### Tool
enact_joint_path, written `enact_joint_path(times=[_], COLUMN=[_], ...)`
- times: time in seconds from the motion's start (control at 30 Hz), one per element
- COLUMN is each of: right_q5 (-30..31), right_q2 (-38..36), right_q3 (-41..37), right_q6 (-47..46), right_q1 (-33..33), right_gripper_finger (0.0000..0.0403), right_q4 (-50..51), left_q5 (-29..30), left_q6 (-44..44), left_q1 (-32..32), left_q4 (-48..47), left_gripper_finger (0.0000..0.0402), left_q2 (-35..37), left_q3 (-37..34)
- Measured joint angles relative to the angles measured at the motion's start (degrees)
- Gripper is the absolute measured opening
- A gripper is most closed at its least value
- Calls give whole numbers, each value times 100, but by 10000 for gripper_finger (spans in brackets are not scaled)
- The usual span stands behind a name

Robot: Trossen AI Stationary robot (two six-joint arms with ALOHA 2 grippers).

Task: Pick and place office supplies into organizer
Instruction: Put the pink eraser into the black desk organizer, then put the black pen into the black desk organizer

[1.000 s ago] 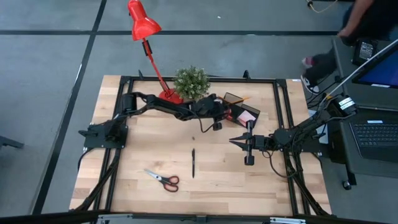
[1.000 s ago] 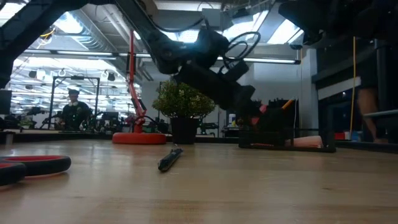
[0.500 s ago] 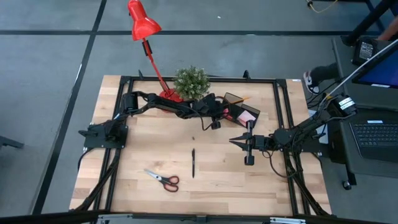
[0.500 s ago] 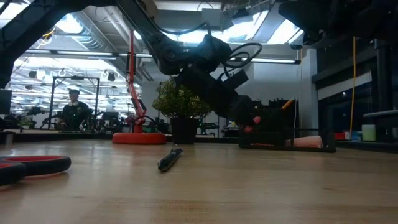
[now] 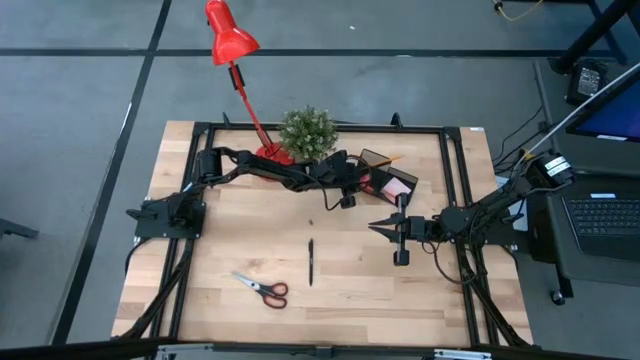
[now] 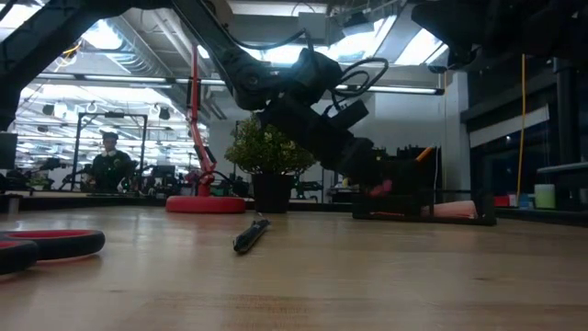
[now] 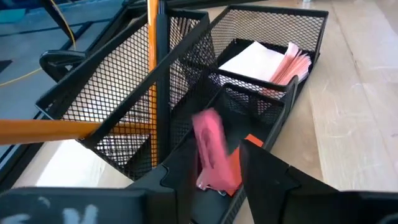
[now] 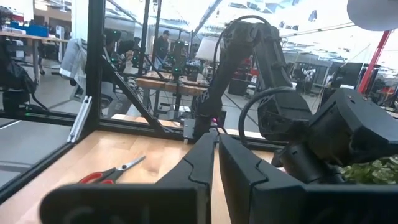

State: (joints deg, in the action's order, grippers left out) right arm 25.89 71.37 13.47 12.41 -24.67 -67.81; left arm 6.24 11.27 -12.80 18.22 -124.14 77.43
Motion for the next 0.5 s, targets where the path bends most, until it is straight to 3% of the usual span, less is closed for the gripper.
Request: enact_joint_path(times=[0.3, 0.5], right_q5=[0, 0], right_q2=[0, 0], right_q3=[0, 0], right_q6=[3, 299], right_q1=[0, 0], right_gripper_finger=[30, 30], right_q4=[50, 48], left_q5=[-139, -189], left_q6=[-41, 284], left_q1=[22, 219], left_q4=[6, -457], left_gripper_finger=[131, 125], left_q2=[75, 725], left_q3=[0, 7])
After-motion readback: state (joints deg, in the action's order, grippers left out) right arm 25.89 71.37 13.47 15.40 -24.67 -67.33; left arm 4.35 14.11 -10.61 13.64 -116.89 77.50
